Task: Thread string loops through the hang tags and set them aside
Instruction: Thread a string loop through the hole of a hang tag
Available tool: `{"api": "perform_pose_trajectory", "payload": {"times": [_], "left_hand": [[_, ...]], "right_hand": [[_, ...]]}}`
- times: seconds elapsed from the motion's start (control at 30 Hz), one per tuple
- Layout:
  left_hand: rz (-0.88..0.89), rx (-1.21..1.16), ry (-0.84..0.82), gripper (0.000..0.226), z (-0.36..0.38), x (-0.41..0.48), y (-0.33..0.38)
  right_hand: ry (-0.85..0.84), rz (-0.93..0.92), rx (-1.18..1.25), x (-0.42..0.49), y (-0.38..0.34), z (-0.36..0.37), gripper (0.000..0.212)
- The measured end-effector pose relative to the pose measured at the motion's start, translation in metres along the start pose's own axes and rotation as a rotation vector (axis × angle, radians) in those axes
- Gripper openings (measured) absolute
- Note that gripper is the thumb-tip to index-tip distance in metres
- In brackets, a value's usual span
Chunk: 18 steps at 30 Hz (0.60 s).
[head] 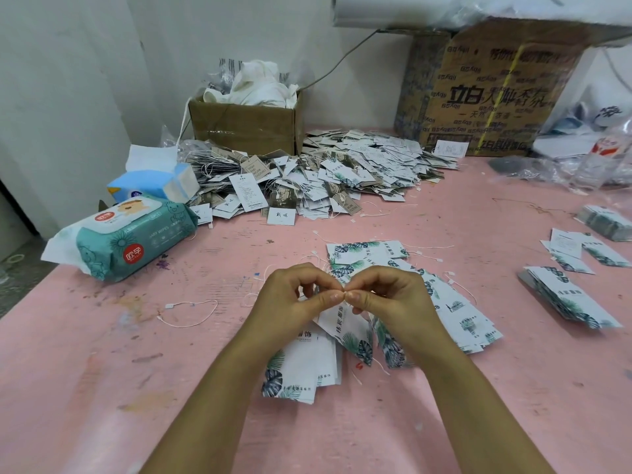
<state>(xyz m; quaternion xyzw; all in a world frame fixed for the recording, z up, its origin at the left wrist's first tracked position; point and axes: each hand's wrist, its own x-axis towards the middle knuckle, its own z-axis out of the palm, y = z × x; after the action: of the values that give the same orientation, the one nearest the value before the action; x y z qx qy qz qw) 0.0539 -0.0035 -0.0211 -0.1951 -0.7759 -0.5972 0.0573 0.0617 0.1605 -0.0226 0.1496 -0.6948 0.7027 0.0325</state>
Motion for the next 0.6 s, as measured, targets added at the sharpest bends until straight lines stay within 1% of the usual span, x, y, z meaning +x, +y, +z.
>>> {"api": "perform_pose_trajectory", "payload": {"times": [0.17, 0.27, 0.37, 0.6], "left_hand": [[-0.013, -0.017, -0.062, 0.027, -0.0032, 0.0002, -0.0012], [-0.007, -0.020, -0.071, 0.030, -0.0036, 0.0001, -0.0020], [-0.003, -0.013, -0.081, 0.028, -0.0040, 0.0002, -0.0025], [0.006, -0.025, -0.043, 0.020, -0.0007, -0.0007, -0.0026]], "right_hand": [[-0.046, 0.006, 0.052, -0.0001, 0.0010, 0.0007, 0.009], [-0.063, 0.016, 0.081, -0.0002, 0.0018, 0.0004, 0.009], [-0.078, 0.019, 0.083, 0.0002, 0.0023, 0.0008, 0.009], [-0.024, -0.008, 0.090, -0.0002, 0.0005, 0.0024, 0.009]]}}
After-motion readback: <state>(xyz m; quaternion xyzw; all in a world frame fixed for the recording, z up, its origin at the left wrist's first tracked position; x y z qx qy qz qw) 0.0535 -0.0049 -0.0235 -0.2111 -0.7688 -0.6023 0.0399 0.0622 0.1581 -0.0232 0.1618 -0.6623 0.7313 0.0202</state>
